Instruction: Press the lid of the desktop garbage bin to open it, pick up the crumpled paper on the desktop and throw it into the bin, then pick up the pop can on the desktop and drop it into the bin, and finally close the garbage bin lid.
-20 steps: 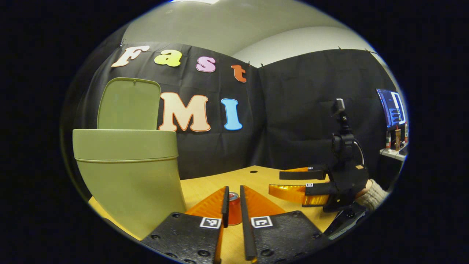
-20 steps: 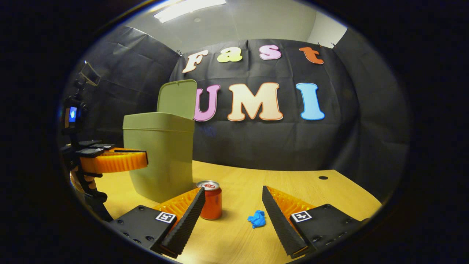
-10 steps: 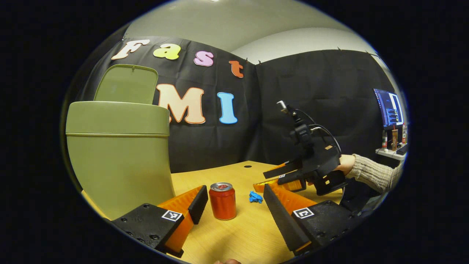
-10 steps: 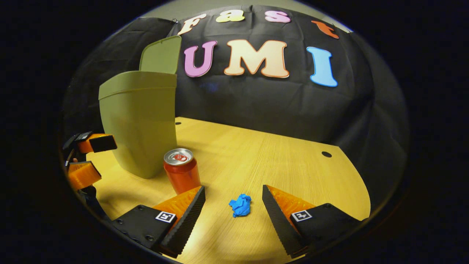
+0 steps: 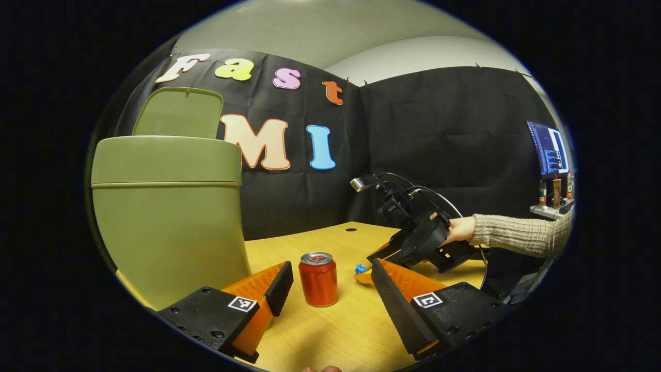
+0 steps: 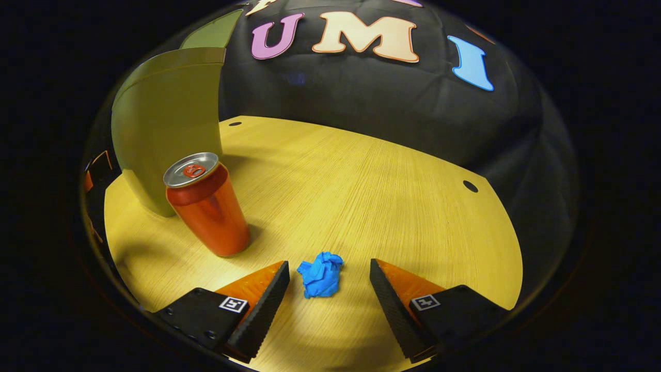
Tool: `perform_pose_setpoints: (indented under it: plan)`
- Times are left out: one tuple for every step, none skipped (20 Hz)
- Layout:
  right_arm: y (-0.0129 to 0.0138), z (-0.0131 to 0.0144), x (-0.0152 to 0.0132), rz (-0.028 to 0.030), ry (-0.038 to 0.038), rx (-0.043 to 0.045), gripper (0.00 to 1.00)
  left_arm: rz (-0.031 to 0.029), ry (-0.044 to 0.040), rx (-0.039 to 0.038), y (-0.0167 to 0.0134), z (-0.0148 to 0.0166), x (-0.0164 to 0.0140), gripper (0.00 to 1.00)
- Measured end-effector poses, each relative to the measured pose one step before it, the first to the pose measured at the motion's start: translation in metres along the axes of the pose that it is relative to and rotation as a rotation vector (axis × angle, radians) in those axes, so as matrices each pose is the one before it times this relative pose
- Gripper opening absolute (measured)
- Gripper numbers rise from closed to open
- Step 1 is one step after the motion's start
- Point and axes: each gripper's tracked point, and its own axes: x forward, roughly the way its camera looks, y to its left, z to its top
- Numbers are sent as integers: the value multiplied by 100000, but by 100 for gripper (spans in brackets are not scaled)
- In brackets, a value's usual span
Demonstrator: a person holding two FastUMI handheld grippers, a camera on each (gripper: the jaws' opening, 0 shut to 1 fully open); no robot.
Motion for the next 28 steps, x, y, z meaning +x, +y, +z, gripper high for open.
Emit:
perform_pose_setpoints:
  plan:
    - [136,-60,198,905,660,832,99,595,273,310,232,-26,-14,94]
    - [275,-230,158,1530,1060,938,98,476,333,189,228,-145,12,94]
    - [224,-198,240,854,1203,754,95,264,70,-245,130,15,61,94]
    - [258,-207,186,1308,788,575,91,-27,114,-431,34,-111,43,94]
    - [276,49,225,1039,76,1182,82,-127,105,-257,20,-35,-2,94]
    - [59,-40,-59,464,78,803,78,-195,195,-54,-84,-116,20,94]
    - [-33,72,152,283,-29,134,63,-316,515,-55,-71,-87,28,94]
    - [170,-82,-45,319,99,572,47,-329,403,-213,-35,-193,35,94]
    - [295,86,19,804,57,361,32,-223,55,-201,-44,33,15,94]
    - [246,-96,-157,-254,220,-699,27,-91,160,-51,-5,-55,23,94]
    - [2,201,-117,-269,-741,-1011,23,111,21,-15,50,19,-22,94]
    - [77,-25,-254,-515,-351,-674,18,118,-15,-67,84,-6,-2,94]
    - [109,416,-392,458,-829,-334,19,4,90,131,22,22,51,94]
    - [18,276,-332,-71,-684,59,19,69,34,161,-20,-66,-48,94]
    - [35,810,-503,-20,-1559,-365,19,-217,108,50,-98,6,-15,94]
    - [-36,921,-711,-548,-1850,-358,19,-198,144,-58,-33,-65,-12,94]
    - [110,1276,-704,229,-2341,-474,17,-224,151,75,-93,15,-15,94]
    - [222,1134,-945,710,-2306,-5,19,-298,200,210,-137,-23,-6,94]
    - [403,1743,-801,1370,-2647,862,19,-49,483,69,-53,-37,28,94]
    - [347,1259,-732,1385,-2186,973,19,0,710,-255,24,-192,9,94]
    - [416,1835,-809,1434,-2836,378,19,-279,310,-148,-97,-1,-34,94]
    - [302,1660,-647,376,-2714,-565,19,-316,235,-234,-175,-45,-18,94]
    - [225,1849,-665,-112,-2943,-1520,19,-293,352,-234,-98,39,-7,94]
    - [429,2171,-798,267,-3720,-1493,19,-211,234,-242,-124,-146,-55,94]
    - [646,1819,-430,1154,-2950,-956,19,-246,231,-206,-114,-75,-53,94]
    - [972,2040,-541,1592,-3593,-859,18,-192,254,-88,-44,-100,-6,94]
    - [1013,2154,-260,1845,-3449,-978,18,-36,476,-265,12,-36,14,94]
    - [1078,2004,-194,1902,-3186,-1027,18,-260,510,-397,-41,-202,-6,94]
